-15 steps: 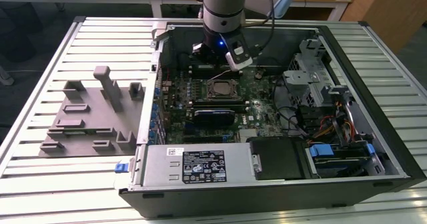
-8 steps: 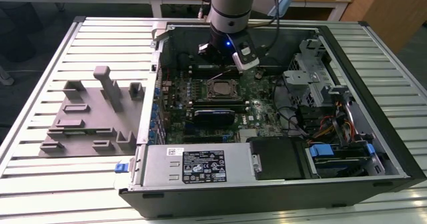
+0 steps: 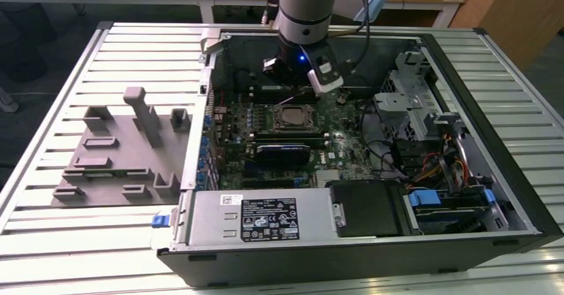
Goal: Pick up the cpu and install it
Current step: 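Install the first cpu locking lever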
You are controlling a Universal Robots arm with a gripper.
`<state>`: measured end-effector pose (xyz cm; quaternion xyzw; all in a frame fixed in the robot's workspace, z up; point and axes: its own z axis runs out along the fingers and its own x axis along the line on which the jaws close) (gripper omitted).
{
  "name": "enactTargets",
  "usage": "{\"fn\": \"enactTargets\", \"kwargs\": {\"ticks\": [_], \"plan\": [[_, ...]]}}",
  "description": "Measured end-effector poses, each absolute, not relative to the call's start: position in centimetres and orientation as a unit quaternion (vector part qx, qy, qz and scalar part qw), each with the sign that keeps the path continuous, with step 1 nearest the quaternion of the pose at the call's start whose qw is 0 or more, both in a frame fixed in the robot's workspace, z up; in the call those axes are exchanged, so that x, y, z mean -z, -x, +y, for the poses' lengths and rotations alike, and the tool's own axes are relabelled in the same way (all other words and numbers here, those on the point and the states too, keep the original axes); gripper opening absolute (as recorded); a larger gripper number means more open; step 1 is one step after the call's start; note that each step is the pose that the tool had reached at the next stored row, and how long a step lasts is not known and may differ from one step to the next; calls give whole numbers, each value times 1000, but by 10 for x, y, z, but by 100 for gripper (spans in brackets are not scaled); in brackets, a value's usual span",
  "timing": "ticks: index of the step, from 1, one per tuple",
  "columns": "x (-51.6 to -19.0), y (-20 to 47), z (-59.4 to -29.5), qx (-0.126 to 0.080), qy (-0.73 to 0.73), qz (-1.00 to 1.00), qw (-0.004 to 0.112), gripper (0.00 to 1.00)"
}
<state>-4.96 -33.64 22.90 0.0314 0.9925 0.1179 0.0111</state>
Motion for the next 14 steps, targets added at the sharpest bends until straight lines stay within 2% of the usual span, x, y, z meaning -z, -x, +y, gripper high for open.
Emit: {"fn": "enactTargets", "kwargs": {"ticks": [5,14], "plan": [[-226,50,-336,-118,-29,992,28,11],[-221,56,-336,-118,-29,991,47,11]]}}
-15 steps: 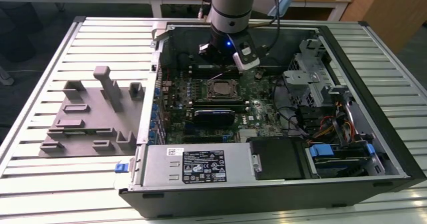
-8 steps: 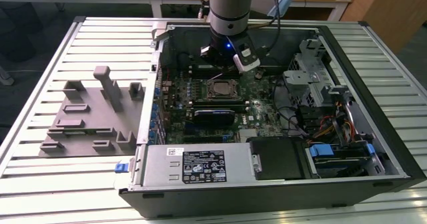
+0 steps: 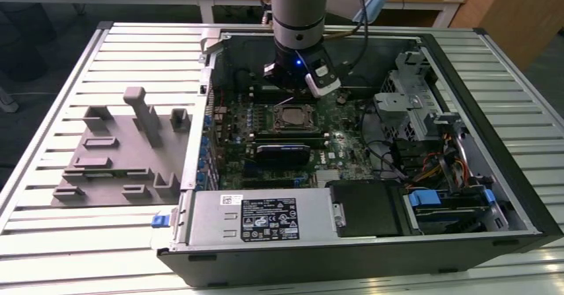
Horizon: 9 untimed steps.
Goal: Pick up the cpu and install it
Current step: 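Install the first cpu locking lever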
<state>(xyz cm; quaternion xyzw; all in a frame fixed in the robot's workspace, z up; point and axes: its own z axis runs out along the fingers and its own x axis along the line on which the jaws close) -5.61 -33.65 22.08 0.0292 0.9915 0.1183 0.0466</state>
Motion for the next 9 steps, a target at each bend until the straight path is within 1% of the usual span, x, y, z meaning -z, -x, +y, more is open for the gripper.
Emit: {"fn": "enactTargets", "kwargs": {"ticks": [3,9], "plan": [[-219,57,-336,-118,-34,991,53,11],[-216,59,-336,-118,-38,991,55,11]]}}
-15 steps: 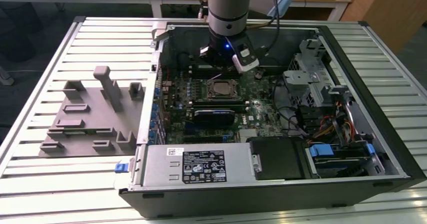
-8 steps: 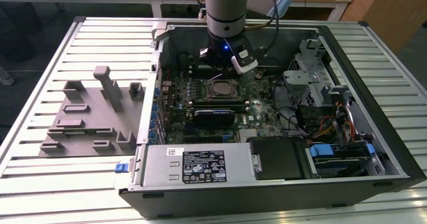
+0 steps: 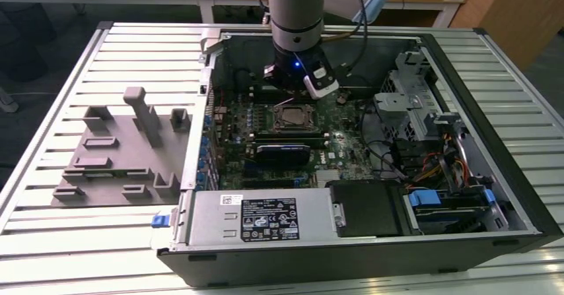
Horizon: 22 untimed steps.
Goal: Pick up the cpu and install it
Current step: 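Install the first cpu locking lever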
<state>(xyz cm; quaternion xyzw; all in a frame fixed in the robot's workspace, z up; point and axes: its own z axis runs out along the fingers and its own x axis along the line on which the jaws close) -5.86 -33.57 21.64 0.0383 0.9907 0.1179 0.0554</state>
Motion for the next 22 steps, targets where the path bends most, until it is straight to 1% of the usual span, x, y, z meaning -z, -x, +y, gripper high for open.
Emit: {"fn": "enactTargets", "kwargs": {"ticks": [6,14,22], "plan": [[-215,61,-331,-117,-45,990,57,11],[-212,61,-330,-114,-88,988,62,11],[-208,61,-324,-110,-95,987,64,11]]}}
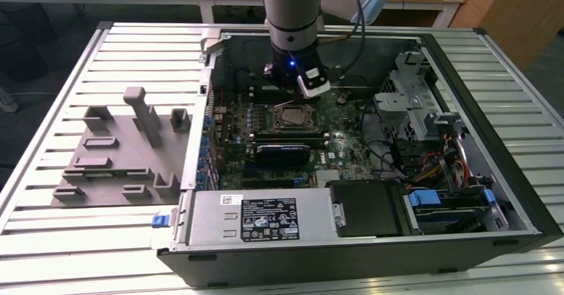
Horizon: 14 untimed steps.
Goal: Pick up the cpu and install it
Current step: 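Install the first cpu locking lever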
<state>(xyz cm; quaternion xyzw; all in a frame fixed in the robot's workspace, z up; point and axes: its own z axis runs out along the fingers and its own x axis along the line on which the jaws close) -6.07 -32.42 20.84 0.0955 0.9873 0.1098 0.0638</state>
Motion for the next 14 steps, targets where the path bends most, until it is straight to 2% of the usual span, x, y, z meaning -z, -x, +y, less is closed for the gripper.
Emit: {"fn": "enactTargets", "kwargs": {"ticks": [14], "plan": [[-203,61,-317,-101,-136,983,69,11]]}}
